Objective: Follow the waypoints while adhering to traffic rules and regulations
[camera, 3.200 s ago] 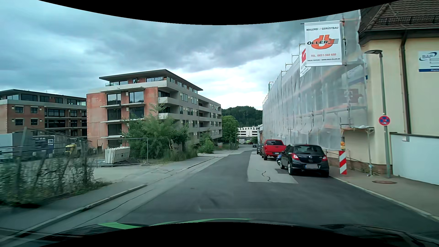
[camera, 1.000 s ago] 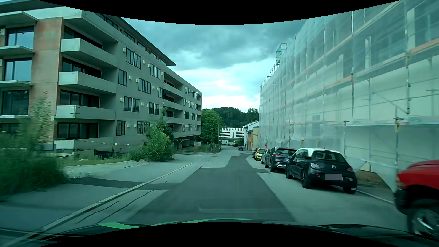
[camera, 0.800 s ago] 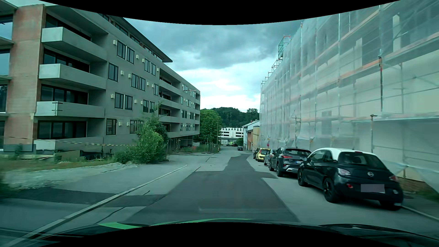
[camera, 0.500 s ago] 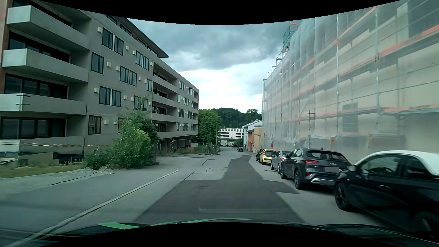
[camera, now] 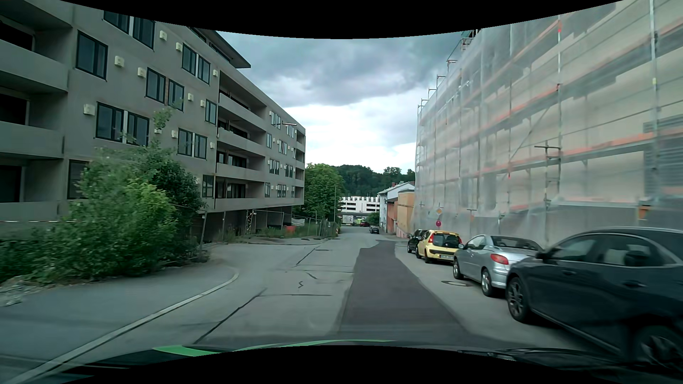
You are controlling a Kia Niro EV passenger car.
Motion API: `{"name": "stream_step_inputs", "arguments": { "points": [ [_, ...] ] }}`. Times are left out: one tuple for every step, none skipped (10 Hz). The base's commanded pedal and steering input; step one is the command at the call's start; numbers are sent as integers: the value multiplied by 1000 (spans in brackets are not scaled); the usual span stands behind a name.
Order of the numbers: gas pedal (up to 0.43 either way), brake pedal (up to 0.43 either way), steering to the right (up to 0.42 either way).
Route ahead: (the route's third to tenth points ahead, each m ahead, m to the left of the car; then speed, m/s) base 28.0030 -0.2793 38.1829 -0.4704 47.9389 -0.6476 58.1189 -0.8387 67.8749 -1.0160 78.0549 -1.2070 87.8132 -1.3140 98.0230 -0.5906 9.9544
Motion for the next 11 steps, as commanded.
{"name": "stream_step_inputs", "arguments": {
  "points": [
    [8,0,1],
    [0,0,1],
    [0,0,1],
    [0,0,0],
    [0,0,3],
    [0,0,5],
    [0,0,5],
    [0,0,12],
    [0,0,18],
    [0,0,23],
    [0,0,24]
  ]
}}
